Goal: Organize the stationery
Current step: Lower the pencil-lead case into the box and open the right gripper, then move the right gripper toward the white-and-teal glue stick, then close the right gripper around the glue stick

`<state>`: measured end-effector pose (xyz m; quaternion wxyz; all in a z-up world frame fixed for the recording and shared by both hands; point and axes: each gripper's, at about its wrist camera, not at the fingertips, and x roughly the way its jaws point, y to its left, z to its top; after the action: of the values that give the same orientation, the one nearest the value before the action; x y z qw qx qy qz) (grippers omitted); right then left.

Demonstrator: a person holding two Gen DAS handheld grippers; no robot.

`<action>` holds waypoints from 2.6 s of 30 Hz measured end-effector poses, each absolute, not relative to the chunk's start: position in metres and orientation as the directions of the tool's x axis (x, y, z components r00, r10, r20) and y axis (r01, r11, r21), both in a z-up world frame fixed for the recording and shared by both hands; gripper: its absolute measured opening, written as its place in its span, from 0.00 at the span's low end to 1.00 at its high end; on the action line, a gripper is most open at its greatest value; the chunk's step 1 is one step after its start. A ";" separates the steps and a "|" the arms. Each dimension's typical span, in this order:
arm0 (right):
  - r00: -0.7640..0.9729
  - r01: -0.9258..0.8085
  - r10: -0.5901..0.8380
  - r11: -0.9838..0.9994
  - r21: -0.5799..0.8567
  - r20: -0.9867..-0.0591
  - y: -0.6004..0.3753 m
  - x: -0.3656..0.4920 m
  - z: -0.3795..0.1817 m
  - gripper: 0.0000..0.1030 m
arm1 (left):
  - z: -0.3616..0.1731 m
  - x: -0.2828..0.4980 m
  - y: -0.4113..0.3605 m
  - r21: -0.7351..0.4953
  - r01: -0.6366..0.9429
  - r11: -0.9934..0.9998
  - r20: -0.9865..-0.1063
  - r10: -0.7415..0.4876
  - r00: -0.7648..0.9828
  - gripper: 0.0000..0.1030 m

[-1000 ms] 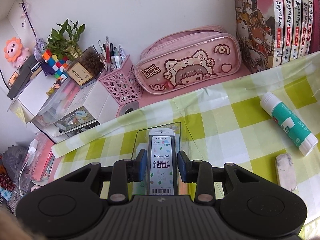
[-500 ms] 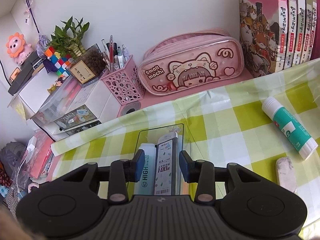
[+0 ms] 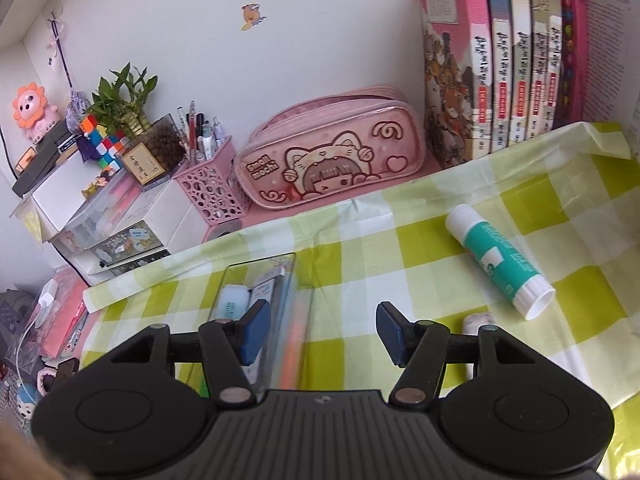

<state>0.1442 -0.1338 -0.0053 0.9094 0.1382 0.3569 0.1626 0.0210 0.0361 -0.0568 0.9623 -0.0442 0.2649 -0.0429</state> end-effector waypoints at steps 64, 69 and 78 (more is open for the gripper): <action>0.838 -0.108 0.245 0.950 0.293 -0.487 -0.187 0.171 -0.043 0.42 | -0.056 0.021 0.036 -0.109 0.061 0.992 -0.506 -0.108 0.856 0.72; 0.838 -0.071 0.198 0.963 0.258 -0.509 -0.188 0.178 -0.045 0.43 | -0.056 0.021 0.036 -0.109 0.061 0.992 -0.506 -0.108 0.856 0.72; 0.850 -0.020 0.124 0.979 0.204 -0.512 -0.194 0.178 -0.046 0.44 | -0.056 0.021 0.036 -0.109 0.061 0.992 -0.506 -0.108 0.856 0.72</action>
<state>0.1782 -0.1936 -0.0458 0.9570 0.0957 0.2711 0.0377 0.0214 0.0360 -0.0562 0.9622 -0.0443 0.2649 -0.0440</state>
